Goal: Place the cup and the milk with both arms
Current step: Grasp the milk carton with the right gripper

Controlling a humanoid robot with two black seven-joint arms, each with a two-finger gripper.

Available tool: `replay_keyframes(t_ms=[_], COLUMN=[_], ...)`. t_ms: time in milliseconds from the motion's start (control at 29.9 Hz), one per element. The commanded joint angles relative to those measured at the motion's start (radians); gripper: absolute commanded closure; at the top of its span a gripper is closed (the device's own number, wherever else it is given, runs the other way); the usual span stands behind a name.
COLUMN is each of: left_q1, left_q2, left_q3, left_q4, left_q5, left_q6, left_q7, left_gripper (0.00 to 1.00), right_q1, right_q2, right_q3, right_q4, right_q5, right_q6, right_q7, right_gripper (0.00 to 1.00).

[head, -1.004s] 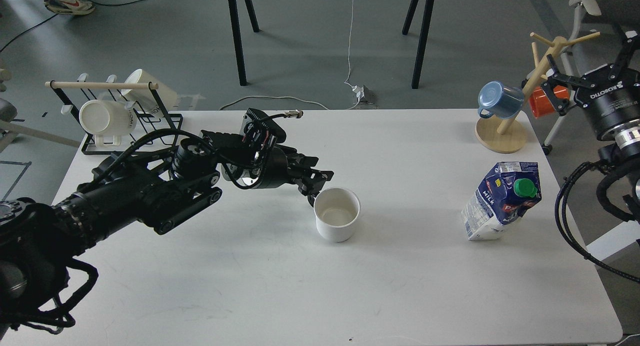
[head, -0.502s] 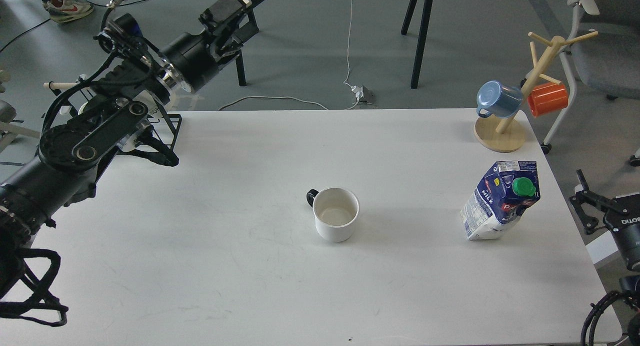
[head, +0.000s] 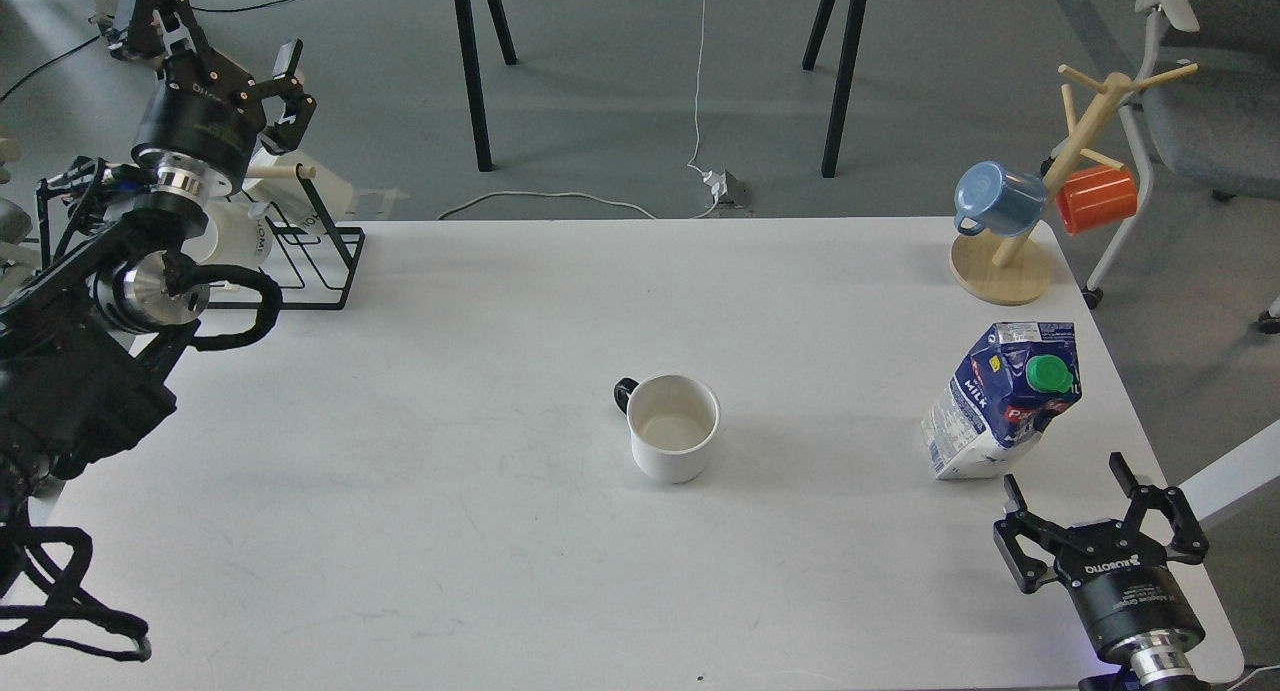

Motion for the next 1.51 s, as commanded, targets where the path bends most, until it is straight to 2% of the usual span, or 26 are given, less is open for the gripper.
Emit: replay_keyframes(t_ms=[0,569,636,770,937,1104,1238,1472], left_q1=[0.005,0.007,0.005,0.005,0.007,0.007,0.008,0.019], left_q2=[0.007,0.009,0.01,0.01,0.01,0.01,0.018,0.044], left_q3=[0.0,0.0,0.0,0.0,0.002,0.005,0.006,0.011], left_q4=[0.001,0.004,0.004,0.004,0.004,0.004,0.005,0.004], left_q5=[-0.001,-0.001,-0.001,-0.001,0.001,0.002,0.002,0.004], left_q6=[-0.001,-0.001,-0.001,-0.001,0.0,0.002,0.005,0.002], left_q7=[0.0,0.0,0.0,0.0,0.0,0.0,0.0,0.0], left_gripper=[0.01,0.01,0.01,0.01,0.01,0.01,0.01,0.01], right_q1=[0.025,0.093,0.094,0.108,0.109,0.105,0.117,0.194], right_q2=[0.037,0.043,0.045,0.052,0.075,0.095,0.138,0.261], right_q3=[-0.011,0.018,0.018,0.004,-0.004,-0.011,-0.123,-0.238], right_q4=[-0.003,-0.009,-0.009,-0.027,-0.026,0.036,0.083,0.008], right_q5=[0.0,0.001,0.001,0.0,0.001,0.001,-0.005,-0.101], right_q6=[0.0,0.0,0.0,0.0,0.0,0.0,0.0,0.0], right_q7=[0.002,0.009,0.008,0.008,0.005,-0.003,-0.003,0.003], right_gripper=[0.02,0.11,0.16,0.47,0.57,0.58,0.57,0.57])
